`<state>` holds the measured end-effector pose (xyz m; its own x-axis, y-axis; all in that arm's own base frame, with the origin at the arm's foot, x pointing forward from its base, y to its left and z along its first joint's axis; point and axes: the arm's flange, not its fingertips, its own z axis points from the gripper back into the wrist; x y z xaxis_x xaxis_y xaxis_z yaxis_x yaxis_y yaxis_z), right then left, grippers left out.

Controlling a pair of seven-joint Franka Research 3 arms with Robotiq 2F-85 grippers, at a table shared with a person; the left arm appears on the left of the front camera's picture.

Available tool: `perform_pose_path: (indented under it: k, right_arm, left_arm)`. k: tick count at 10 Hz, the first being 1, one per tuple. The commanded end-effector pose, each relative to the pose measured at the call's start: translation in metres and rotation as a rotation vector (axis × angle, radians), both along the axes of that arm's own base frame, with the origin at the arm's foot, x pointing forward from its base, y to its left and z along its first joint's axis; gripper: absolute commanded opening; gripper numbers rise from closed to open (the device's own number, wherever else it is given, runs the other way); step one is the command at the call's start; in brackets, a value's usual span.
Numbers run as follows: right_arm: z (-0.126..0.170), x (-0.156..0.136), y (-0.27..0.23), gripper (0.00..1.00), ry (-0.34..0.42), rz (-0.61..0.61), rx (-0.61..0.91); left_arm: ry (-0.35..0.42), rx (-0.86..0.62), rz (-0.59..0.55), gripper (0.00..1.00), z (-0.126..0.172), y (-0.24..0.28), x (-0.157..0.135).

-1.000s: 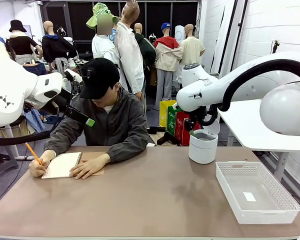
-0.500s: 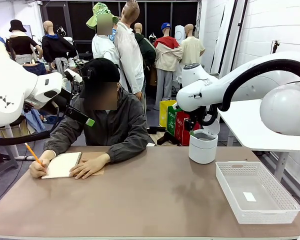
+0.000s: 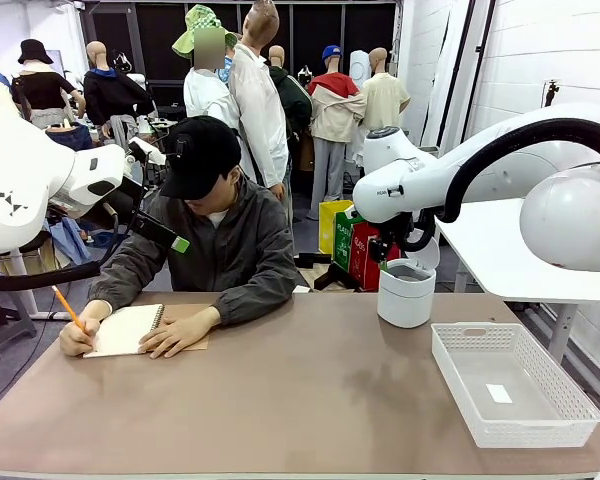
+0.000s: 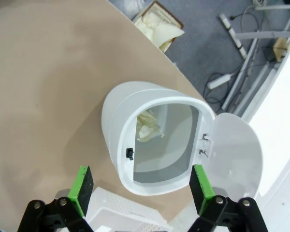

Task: Sort the paper based on its condition.
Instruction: If a person hands you a paper, place it in the Organizing basket , and if it's crumpled, put it in the Trash can.

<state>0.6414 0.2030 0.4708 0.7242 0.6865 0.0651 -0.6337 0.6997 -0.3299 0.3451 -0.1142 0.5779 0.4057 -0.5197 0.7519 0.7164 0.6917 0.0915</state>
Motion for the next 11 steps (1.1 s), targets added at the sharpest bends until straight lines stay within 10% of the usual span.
perform_pose_path:
  k: [1,11]
  right_arm:
    - [0.019,-0.026,0.004,1.0,-0.052,0.033,0.083]
    - [0.085,-0.163,-0.008,1.0,-0.167,0.437,0.523]
  left_arm:
    - [0.009,-0.002,-0.003,1.0,0.001,0.001,0.0]
    - [0.009,-0.002,-0.003,1.0,0.001,0.001,0.0]
